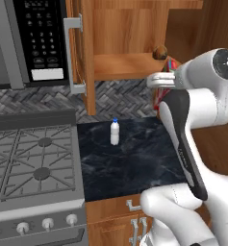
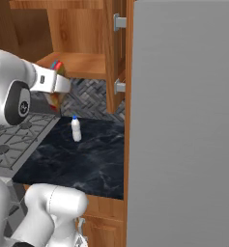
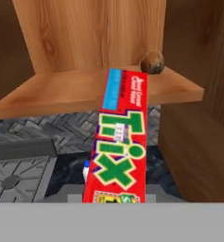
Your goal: Pick the cereal and canned food from the counter and place them in the cabinets closest to them.
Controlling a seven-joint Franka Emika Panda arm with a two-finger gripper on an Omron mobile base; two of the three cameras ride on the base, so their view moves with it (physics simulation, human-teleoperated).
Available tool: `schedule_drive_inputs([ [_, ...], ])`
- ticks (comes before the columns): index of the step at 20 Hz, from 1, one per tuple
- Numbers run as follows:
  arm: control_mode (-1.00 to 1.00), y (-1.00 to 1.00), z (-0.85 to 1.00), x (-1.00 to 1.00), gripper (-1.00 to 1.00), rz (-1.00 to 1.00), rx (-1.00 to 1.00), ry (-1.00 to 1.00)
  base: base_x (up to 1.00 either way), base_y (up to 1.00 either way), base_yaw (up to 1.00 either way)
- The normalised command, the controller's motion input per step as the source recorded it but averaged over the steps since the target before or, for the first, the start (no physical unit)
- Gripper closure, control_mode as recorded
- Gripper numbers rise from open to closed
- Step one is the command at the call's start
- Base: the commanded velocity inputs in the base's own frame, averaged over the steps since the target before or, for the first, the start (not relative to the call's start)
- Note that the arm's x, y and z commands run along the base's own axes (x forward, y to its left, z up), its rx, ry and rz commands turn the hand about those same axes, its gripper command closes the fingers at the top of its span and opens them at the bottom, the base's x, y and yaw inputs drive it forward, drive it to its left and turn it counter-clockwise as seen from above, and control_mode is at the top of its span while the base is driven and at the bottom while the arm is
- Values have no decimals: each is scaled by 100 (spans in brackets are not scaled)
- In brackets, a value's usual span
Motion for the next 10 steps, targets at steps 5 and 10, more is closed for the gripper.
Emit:
schedule_drive_inputs([
  [5,-100,0,48,-17,100,8,-1,-4,0,0,0],
  [10,-100,9,18,-16,100,11,-8,-2,0,0,0],
])
